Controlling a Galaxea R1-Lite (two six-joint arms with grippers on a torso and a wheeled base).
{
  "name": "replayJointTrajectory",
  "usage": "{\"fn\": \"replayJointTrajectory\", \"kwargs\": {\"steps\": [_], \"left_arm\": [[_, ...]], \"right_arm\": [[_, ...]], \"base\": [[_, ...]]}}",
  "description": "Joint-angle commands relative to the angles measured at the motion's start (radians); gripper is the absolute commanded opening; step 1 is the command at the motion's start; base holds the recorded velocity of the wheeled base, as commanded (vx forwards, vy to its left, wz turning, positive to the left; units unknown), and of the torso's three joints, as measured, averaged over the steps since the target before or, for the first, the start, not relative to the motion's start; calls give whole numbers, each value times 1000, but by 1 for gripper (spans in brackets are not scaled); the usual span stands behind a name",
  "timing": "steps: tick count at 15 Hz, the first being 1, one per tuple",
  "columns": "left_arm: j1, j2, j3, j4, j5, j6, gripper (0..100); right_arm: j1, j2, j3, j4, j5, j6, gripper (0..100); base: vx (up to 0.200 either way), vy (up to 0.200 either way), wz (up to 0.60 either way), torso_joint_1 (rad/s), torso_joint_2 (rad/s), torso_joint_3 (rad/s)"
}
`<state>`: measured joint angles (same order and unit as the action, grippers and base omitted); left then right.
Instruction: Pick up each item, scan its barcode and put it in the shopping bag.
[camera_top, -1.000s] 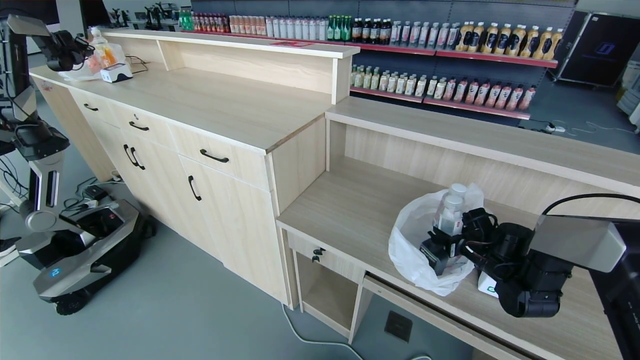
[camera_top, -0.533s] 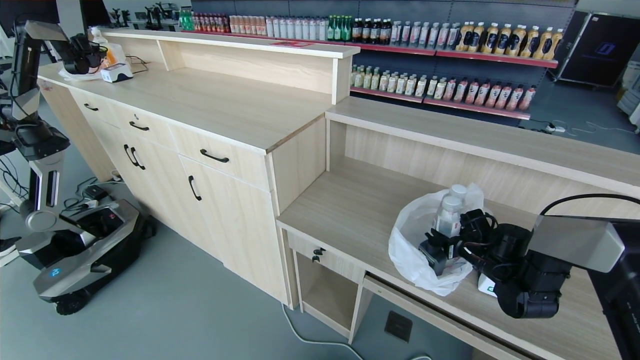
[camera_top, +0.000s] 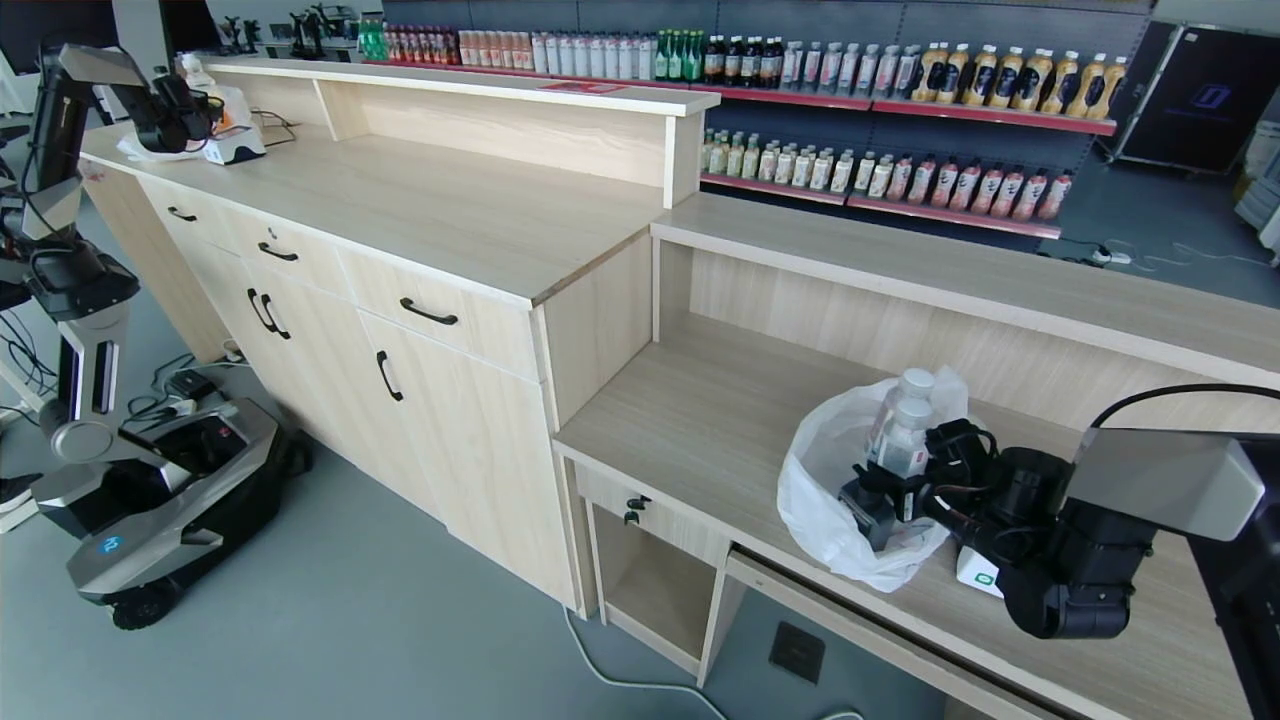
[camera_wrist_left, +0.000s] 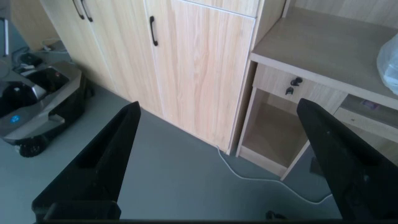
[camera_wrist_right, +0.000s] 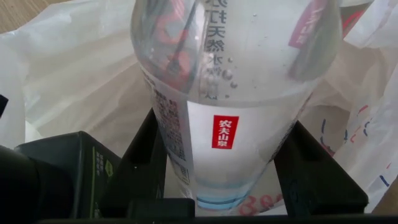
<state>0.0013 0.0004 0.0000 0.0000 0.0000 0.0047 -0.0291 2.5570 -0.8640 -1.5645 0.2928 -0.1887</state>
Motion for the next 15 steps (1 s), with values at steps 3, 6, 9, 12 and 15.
{"fn": "replayJointTrajectory", "kwargs": {"steps": [3,6,9,12,15], "left_arm": [[0,0,0,0,0,0,100],[0,0,0,0,0,0,100],[0,0,0,0,0,0,100],[0,0,0,0,0,0,100],[0,0,0,0,0,0,100]], "right_arm": [[0,-18,23,-6,0,0,0],[-2,-32,28,-6,0,0,0],[-8,-32,26,-6,0,0,0],[-6,-29,17,-6,2,3,0],[-3,-21,17,-6,2,3,0]], "base": [[0,0,0,0,0,0],[0,0,0,0,0,0],[0,0,0,0,0,0],[0,0,0,0,0,0],[0,0,0,0,0,0]]}}
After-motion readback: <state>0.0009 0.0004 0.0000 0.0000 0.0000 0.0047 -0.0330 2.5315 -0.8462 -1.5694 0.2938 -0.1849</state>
